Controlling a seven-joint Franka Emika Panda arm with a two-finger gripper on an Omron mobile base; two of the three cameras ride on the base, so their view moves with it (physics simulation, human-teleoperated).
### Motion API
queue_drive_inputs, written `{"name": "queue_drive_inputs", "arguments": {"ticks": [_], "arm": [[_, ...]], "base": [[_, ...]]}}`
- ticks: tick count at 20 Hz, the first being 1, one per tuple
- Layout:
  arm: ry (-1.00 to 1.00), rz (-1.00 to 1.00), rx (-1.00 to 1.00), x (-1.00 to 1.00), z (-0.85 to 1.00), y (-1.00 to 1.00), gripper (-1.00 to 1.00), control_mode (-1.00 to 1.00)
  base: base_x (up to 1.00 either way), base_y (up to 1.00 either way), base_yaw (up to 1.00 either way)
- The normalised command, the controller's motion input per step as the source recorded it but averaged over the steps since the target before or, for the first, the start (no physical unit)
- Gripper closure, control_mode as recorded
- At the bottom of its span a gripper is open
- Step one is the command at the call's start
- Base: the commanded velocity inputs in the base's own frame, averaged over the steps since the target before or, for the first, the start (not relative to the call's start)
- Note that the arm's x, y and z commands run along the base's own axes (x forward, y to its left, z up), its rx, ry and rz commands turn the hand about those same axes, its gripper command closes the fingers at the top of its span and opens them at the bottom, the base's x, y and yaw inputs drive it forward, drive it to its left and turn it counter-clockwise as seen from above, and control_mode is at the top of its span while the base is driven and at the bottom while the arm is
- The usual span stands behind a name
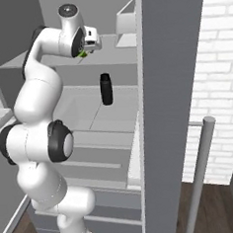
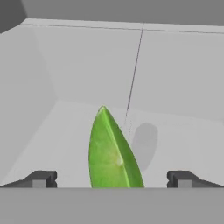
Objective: Grab a lemon wedge from the fridge and one ice cube from the ice bowl, and put them in the glass of lemonade.
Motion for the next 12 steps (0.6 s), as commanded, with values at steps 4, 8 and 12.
{"name": "queue_drive_inputs", "arguments": {"ticks": [4, 8, 12], "arm": [[0.00, 0.00, 0.00, 0.21, 0.00, 0.00, -1.00, -1.00], [0.02, 0.04, 0.00, 0.15, 0.00, 0.00, -1.00, -1.00], [0.08, 0.04, 0.00, 0.03, -0.06, 0.00, -1.00, -1.00]], "base": [[0.00, 0.00, 0.00], [0.00, 0.00, 0.00], [0.00, 0.00, 0.00]]}}
